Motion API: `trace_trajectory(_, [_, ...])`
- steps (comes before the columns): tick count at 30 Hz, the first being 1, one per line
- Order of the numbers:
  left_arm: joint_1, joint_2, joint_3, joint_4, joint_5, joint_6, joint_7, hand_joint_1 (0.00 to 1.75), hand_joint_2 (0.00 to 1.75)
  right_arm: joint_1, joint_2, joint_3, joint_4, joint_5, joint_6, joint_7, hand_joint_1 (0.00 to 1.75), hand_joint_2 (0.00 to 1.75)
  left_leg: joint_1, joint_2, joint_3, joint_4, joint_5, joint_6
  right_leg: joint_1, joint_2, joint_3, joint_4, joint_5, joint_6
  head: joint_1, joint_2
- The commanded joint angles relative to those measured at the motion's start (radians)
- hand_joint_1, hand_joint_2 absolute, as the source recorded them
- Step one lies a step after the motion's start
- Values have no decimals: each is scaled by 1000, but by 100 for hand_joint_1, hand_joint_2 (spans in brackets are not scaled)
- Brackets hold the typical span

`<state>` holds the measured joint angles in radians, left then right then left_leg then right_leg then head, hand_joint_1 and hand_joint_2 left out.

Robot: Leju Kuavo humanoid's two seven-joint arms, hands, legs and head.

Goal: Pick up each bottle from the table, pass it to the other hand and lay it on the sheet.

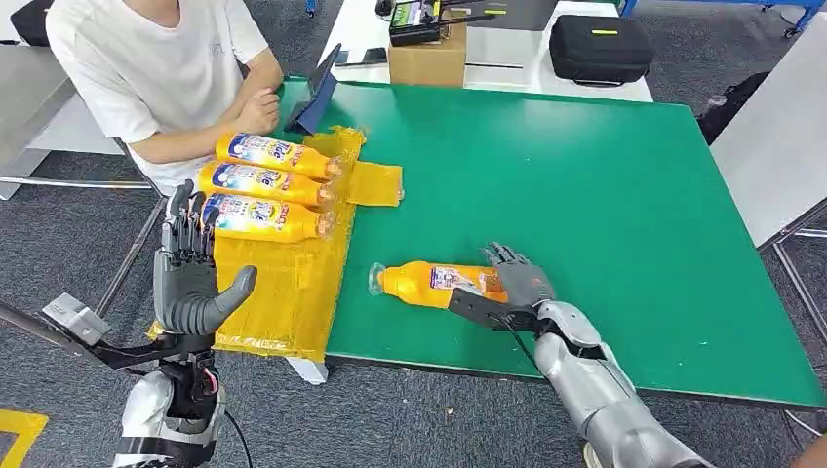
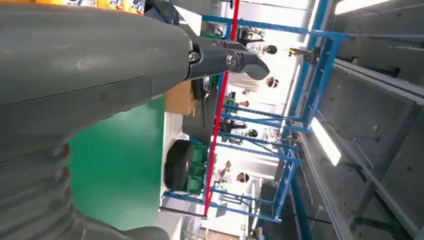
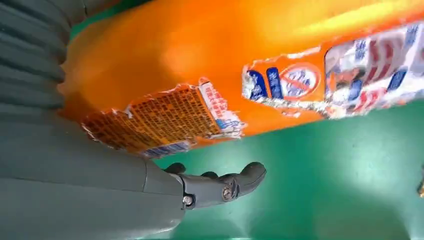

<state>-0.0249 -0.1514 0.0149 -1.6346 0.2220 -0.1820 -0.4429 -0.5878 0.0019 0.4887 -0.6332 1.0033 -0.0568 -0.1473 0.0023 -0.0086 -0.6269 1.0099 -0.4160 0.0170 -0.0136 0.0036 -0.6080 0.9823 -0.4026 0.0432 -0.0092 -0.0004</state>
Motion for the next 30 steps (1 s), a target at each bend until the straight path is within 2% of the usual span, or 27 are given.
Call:
trace_trajectory(1, [-55, 12, 16, 117, -7, -2, 4, 0, 175, -131, 28, 93, 237, -31, 99, -42, 21, 175, 0, 0, 3, -1, 0, -1, 0, -1, 3, 0, -1, -1, 0, 0])
trace_trajectory(2, [-57, 12, 16, 119, -7, -2, 4, 0, 175, -133, 27, 93, 238, -32, 101, -43, 21, 175, 0, 1, 6, -1, -1, -1, 1, 0, 5, -1, -1, -2, 0, 0])
trace_trajectory(3, [-57, 12, 16, 119, -7, -2, 4, 0, 175, -133, 27, 93, 238, -32, 101, -43, 93, 175, 0, 0, 5, -1, -1, -1, 1, -1, 4, -1, -1, -2, 0, 0])
trace_trajectory(4, [-60, 13, 15, 124, -7, -3, 4, 0, 175, -136, 27, 97, 242, -36, 111, -51, 148, 175, 1, 1, 7, -1, -1, -1, 1, -1, 6, -1, -1, -2, 0, 0])
trace_trajectory(5, [-62, 15, 14, 128, -7, -3, 4, 0, 175, -140, 28, 103, 246, -37, 117, -54, 171, 175, 0, 0, 6, -1, -1, -1, 1, -1, 5, -1, -1, -2, 0, 0])
trace_trajectory(13, [-77, 30, -13, 164, 5, -20, -5, 0, 175, -112, 13, 96, 241, -149, 153, -175, 175, 175, 1, -1, 9, -2, -1, -1, 1, -2, 9, -2, -1, -2, 0, 0])
trace_trajectory(18, [-77, 30, -14, 164, 5, -20, -5, 0, 175, -110, 12, 97, 241, -150, 152, -177, 175, 175, 0, -2, 7, -1, -1, -1, 1, -2, 8, -2, -1, -2, 0, 0])
trace_trajectory(23, [-66, 45, -54, 180, -45, 8, 0, 0, 175, -45, 12, 21, 188, -300, 153, -254, 175, 175, 1, -2, 8, -2, 0, -1, 1, -3, 8, -2, -1, -1, 0, 0])
trace_trajectory(27, [-35, 47, -92, 196, -187, 100, -30, 0, 175, 46, 14, -55, 74, -412, 88, -325, 175, 175, 1, -3, 9, -2, -1, -1, 1, -4, 9, -3, -2, -2, 0, 0])
trace_trajectory(30, [6, 34, -99, 162, -286, 167, -69, 0, 175, 169, 42, -175, -176, -533, 25, -371, 175, 175, 0, -1, 6, -2, -1, -1, 1, -1, 6, -2, -1, -1, 0, 0])
